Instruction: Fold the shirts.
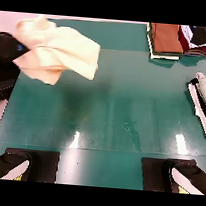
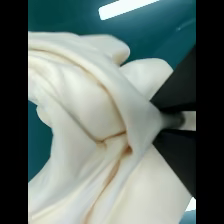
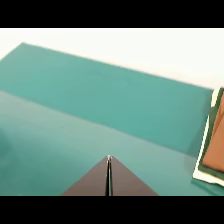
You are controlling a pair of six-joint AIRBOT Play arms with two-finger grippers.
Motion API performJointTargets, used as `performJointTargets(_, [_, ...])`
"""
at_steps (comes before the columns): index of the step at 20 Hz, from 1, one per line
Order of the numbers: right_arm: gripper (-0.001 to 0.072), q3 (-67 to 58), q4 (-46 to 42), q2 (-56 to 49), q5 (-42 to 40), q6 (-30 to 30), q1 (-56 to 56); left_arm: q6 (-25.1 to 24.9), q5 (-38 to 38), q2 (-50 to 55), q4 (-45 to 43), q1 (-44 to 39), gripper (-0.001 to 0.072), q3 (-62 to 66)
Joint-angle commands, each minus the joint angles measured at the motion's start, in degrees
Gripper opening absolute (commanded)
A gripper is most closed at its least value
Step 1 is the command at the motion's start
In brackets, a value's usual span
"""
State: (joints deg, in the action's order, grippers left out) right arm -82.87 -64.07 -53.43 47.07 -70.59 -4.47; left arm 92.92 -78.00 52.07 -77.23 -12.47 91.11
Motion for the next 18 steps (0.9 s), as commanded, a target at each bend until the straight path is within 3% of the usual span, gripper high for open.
performJointTargets(1, [0.0018, -3.8, 0.0, -1.3, 2.6, -1.6, 0.0, -1.6, 2.7, 7.3, 3.9, -9.8, 0.0025, 1.7])
performJointTargets(6, [0.0018, -15.5, -0.1, -9.0, 11.1, -2.1, 0.0, -6.3, 8.1, 26.3, 3.5, -31.2, 0.0032, 1.7])
performJointTargets(7, [0.0018, -17.7, -0.1, -10.4, 12.2, -2.9, 0.0, -6.9, 9.8, 29.0, 3.5, -33.3, 0.0213, 1.7])
performJointTargets(8, [0.0018, -19.7, -0.1, -11.5, 13.4, -3.1, 0.0, -6.8, 11.4, 31.0, 3.5, -34.2, 0.0565, 1.7])
performJointTargets(9, [0.0019, -21.4, -0.1, -12.5, 14.6, -3.1, 0.0, -6.4, 12.4, 32.0, 2.5, -33.8, 0.0617, 1.7])
performJointTargets(14, [0.0019, -24.2, -0.1, -14.1, 18.0, -3.1, 0.0, 0.2, 12.8, 32.3, 3.1, -18.3, 0.0618, -1.7])
performJointTargets(18, [0.0019, -24.2, -0.1, -14.1, 18.9, -3.1, 0.0, -2.5, 15.7, 32.8, 16.5, -11.7, 0.0617, -16.0])
